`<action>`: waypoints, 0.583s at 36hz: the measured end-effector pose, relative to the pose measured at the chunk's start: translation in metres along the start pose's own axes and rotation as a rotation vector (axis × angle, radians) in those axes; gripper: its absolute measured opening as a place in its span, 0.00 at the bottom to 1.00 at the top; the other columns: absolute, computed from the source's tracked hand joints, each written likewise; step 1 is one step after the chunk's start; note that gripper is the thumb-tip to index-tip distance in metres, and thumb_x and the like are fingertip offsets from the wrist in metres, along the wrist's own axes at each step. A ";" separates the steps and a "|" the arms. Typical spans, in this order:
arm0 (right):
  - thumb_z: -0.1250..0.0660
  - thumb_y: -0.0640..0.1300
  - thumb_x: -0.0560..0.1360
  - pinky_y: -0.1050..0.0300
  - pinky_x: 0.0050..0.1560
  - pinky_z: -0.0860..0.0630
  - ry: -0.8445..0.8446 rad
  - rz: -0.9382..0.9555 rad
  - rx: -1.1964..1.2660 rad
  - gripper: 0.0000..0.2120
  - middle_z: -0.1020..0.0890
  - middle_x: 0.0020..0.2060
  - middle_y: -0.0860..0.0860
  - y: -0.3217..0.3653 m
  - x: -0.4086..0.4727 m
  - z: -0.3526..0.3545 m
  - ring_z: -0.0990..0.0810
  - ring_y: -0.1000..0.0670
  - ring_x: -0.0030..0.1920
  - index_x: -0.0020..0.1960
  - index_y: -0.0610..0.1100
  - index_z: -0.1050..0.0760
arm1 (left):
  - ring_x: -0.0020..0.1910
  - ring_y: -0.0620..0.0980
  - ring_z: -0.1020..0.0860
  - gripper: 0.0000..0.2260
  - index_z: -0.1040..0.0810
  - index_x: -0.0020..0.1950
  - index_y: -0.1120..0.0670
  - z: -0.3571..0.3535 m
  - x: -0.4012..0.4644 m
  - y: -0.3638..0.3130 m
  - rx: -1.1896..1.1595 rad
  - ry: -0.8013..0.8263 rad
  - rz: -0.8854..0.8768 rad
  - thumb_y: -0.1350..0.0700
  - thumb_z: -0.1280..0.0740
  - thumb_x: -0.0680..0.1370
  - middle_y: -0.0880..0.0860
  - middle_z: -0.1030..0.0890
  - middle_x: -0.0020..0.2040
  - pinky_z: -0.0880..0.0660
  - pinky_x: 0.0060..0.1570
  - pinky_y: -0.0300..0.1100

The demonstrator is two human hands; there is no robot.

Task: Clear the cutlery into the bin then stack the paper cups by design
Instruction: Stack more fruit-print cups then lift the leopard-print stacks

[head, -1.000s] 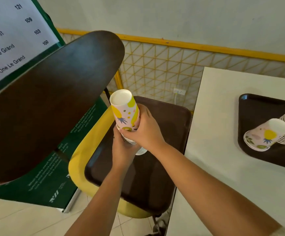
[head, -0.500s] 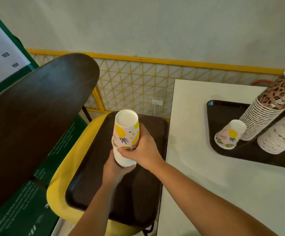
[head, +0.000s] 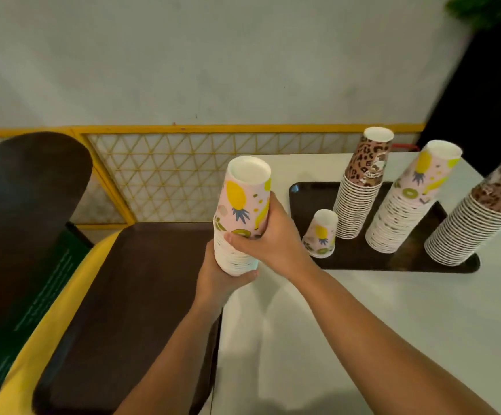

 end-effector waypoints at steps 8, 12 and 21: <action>0.22 0.46 0.63 0.64 0.52 0.24 -0.048 -0.043 -0.036 0.31 0.21 0.56 0.53 -0.028 -0.004 0.071 0.23 0.58 0.54 0.61 0.48 0.33 | 0.58 0.52 0.21 0.43 0.30 0.63 0.45 -0.082 -0.002 -0.008 -0.061 0.061 0.056 0.50 0.18 0.51 0.51 0.20 0.58 0.22 0.54 0.55; 0.22 0.46 0.63 0.69 0.51 0.26 -0.021 -0.068 -0.031 0.32 0.22 0.58 0.53 -0.039 -0.005 0.098 0.23 0.59 0.55 0.62 0.49 0.34 | 0.59 0.49 0.22 0.46 0.32 0.67 0.47 -0.115 -0.003 -0.011 -0.076 0.104 0.077 0.50 0.19 0.51 0.49 0.20 0.60 0.21 0.54 0.49; 0.24 0.53 0.64 0.58 0.59 0.25 0.049 -0.023 -0.044 0.36 0.25 0.60 0.53 -0.047 -0.002 0.141 0.26 0.57 0.61 0.67 0.48 0.37 | 0.57 0.46 0.21 0.42 0.30 0.63 0.42 -0.162 -0.010 -0.007 -0.120 0.106 0.147 0.51 0.19 0.50 0.46 0.19 0.58 0.23 0.56 0.52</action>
Point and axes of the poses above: each hand's wrist, its own x-axis towards the middle knuckle, its own z-axis out of the back of the hand, y = z × x, the point moved 4 cm from there along x, towards the middle knuckle
